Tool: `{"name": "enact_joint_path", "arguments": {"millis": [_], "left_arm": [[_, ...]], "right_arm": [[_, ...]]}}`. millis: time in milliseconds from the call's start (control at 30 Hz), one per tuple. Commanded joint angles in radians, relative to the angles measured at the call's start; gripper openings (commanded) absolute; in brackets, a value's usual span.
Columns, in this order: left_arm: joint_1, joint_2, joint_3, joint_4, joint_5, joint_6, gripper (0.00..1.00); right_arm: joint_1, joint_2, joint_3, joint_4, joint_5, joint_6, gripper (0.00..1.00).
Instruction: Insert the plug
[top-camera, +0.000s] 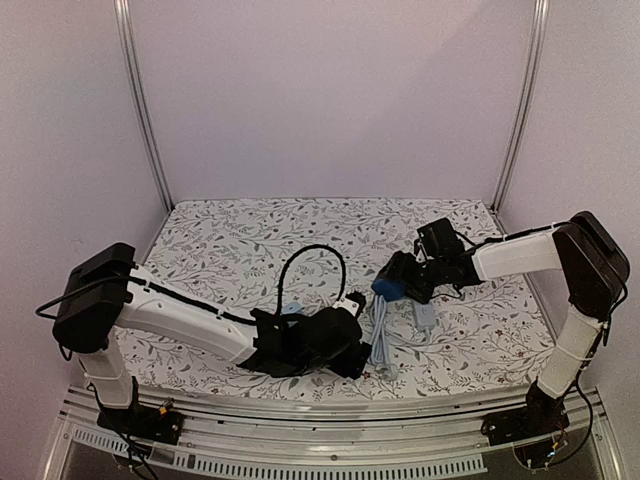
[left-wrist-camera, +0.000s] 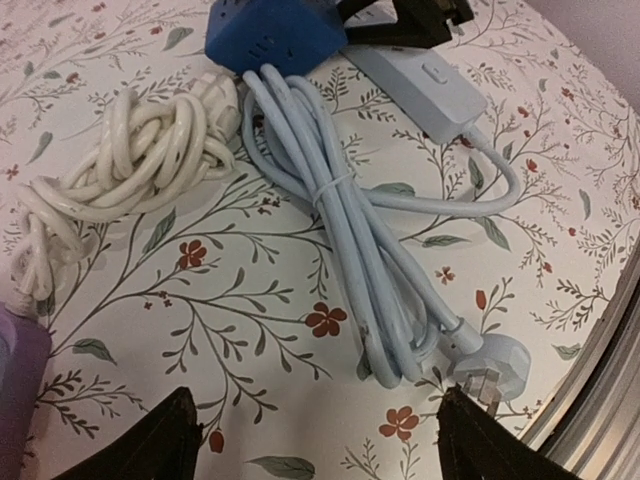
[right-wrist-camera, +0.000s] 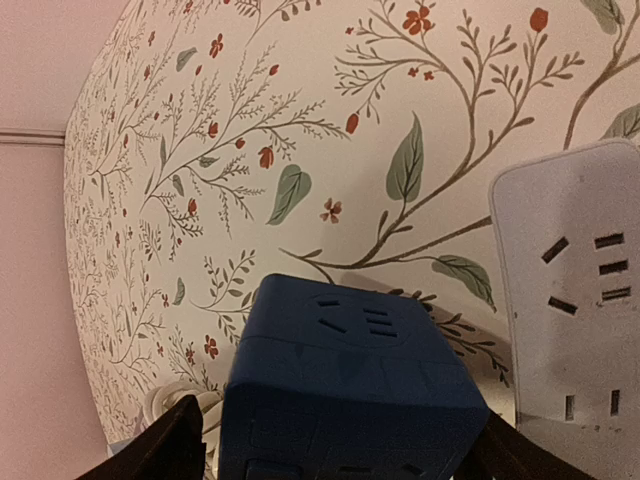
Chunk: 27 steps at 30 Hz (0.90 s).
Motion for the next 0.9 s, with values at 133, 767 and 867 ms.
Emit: {"name": "enact_joint_path", "arguments": {"millis": [133, 767, 867], "left_arm": [[-0.023, 0.074, 0.066, 0.06, 0.001, -0.003, 0.81], [-0.028, 0.234, 0.253, -0.042, -0.056, 0.006, 0.7], [-0.027, 0.263, 0.283, -0.053, -0.058, 0.006, 0.69]], "right_arm": [[-0.005, -0.007, 0.003, 0.033, -0.001, -0.024, 0.63], [-0.004, -0.186, 0.042, -0.07, -0.014, -0.132, 0.3], [-0.004, -0.243, 0.041, -0.091, -0.014, -0.145, 0.28]]}}
